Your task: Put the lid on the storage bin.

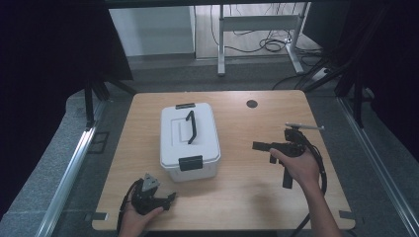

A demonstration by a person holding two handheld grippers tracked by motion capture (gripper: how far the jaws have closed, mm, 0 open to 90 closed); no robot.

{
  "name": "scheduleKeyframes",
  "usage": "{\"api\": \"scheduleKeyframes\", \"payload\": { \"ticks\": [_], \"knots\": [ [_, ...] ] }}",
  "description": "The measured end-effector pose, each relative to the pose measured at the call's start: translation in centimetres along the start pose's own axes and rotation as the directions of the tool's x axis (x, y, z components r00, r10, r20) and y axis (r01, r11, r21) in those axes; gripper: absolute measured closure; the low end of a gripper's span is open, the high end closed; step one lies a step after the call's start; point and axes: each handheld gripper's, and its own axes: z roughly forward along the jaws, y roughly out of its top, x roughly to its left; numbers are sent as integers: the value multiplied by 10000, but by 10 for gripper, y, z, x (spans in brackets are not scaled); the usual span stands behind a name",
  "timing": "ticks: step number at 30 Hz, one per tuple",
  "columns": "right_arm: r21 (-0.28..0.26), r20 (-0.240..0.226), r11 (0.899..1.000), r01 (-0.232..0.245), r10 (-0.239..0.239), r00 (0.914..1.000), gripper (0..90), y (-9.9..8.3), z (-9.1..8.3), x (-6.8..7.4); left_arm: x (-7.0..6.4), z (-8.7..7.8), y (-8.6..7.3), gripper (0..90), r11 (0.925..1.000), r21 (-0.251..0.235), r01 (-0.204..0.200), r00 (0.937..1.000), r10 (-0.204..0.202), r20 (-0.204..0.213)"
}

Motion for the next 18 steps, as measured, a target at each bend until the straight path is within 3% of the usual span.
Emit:
{"api": "scheduleKeyframes", "payload": {
  "ticks": [8,18],
  "knots": [
    [102,75,9997,-241,241,9997,509,-27,4,-30,0,0,0,118,10000,-2,21,10000,-21,-3],
    [-58,-305,9997,-225,223,9993,494,-31,-5,-34,0,0,0,117,10000,6,50,10000,-50,-23]
  ]
}}
